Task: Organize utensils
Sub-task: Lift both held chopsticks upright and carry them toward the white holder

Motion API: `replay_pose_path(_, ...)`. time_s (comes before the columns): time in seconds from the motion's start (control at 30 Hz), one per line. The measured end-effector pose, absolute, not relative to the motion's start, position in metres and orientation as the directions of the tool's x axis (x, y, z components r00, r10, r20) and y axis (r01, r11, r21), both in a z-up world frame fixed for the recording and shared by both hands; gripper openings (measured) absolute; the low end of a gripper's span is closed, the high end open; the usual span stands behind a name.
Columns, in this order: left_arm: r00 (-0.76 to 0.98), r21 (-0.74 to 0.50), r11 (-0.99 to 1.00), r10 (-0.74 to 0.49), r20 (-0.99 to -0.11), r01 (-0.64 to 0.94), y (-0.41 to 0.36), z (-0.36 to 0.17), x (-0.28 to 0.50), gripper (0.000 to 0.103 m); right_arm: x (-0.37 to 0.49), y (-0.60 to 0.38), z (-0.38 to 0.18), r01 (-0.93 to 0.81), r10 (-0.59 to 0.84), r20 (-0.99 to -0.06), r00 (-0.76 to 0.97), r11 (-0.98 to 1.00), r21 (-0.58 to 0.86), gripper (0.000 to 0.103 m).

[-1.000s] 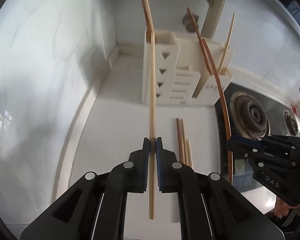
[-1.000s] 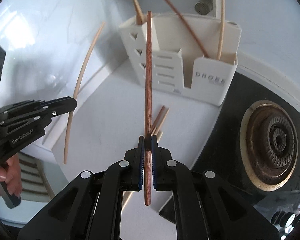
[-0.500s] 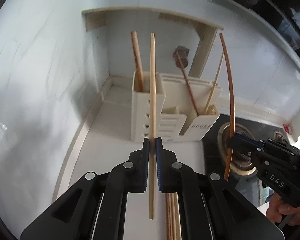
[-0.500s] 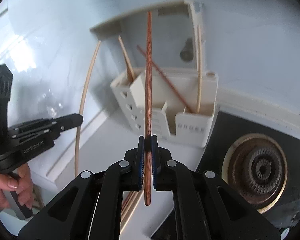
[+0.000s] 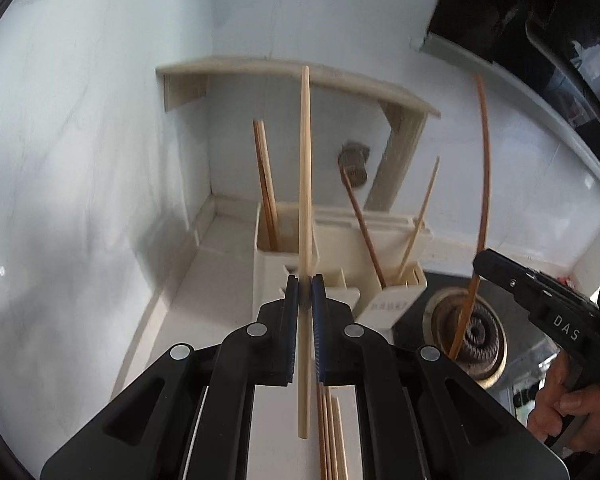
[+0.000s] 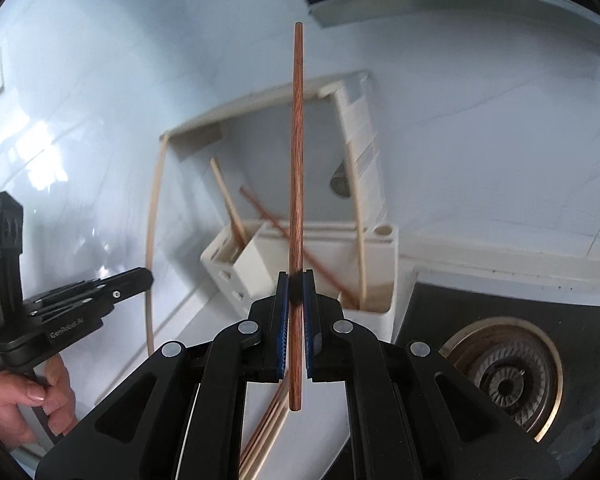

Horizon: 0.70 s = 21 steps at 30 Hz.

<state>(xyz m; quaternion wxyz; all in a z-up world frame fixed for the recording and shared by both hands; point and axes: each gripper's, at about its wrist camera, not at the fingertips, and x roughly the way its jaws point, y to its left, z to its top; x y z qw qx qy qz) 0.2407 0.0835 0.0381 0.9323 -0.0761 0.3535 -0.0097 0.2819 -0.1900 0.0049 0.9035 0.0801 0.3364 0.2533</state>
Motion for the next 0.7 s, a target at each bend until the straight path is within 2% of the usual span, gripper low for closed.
replay_pose_path(0.27,0.788,-0.146,0.989,-0.066,-0.612,-0.03,0.086,0.055,0.262,0.006,0.306,-0.207,0.003,-0.334,0.505,-0.55,0.665,0.86,0.387,0.007)
replay_pose_path(0.7,0.86,-0.261,0.965,-0.104,-0.499,-0.035,0.104,0.069,0.287,0.006,0.323,-0.211,0.001,-0.301,0.461,-0.505,0.73,0.879,0.369,0.007)
